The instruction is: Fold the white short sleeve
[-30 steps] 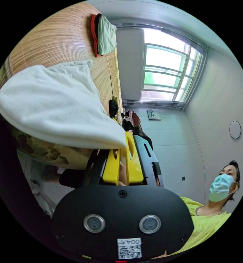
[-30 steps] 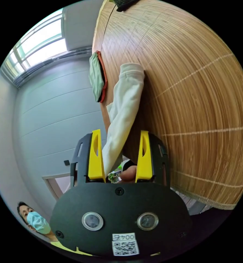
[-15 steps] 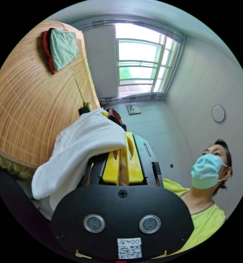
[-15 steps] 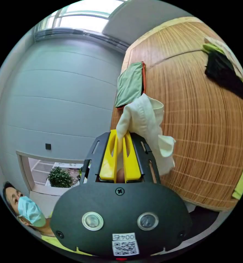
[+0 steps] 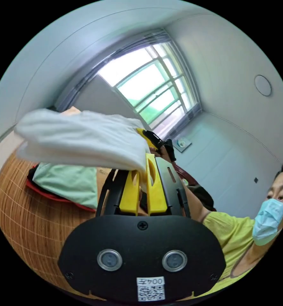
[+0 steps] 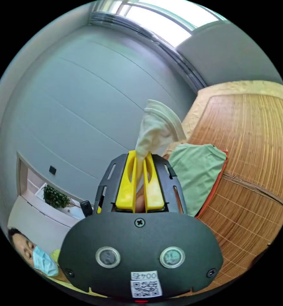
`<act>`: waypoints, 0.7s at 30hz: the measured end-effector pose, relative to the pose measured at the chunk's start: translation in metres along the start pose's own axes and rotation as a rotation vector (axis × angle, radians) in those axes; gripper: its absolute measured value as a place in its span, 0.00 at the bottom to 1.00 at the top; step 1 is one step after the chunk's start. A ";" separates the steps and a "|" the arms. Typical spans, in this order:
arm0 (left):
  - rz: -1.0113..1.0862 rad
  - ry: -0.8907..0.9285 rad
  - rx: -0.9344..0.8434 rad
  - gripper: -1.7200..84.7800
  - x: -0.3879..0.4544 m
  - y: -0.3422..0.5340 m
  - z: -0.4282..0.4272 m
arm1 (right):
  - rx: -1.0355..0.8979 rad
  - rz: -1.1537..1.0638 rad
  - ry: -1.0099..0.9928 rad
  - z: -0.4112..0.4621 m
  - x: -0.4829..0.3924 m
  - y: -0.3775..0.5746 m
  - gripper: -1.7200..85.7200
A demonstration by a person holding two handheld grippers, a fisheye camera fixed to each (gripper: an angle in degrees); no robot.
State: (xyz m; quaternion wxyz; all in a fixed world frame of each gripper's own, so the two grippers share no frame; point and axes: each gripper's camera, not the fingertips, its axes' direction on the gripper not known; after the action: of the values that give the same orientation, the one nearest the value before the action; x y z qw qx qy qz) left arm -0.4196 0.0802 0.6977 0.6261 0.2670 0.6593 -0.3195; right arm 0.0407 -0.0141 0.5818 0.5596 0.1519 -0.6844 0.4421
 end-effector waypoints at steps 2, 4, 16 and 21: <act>-0.137 0.010 -0.033 0.08 -0.067 0.022 0.043 | -0.023 0.185 0.046 0.048 0.086 -0.002 0.07; -0.421 0.059 -0.075 0.08 -0.153 0.071 0.094 | -0.034 0.330 0.111 0.079 0.149 0.013 0.07; -0.613 0.220 0.084 0.11 -0.146 0.146 0.098 | 0.101 0.418 0.152 0.095 0.194 0.062 0.12; -0.382 0.185 0.032 0.07 -0.085 0.159 0.071 | 0.220 0.234 0.269 0.071 0.148 0.119 0.06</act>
State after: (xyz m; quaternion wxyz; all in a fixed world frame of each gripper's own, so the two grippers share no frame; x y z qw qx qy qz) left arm -0.2476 0.1346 0.7674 0.4866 0.1750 0.7475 -0.4170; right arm -0.1363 0.0401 0.6642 0.5706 0.0711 -0.5643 0.5924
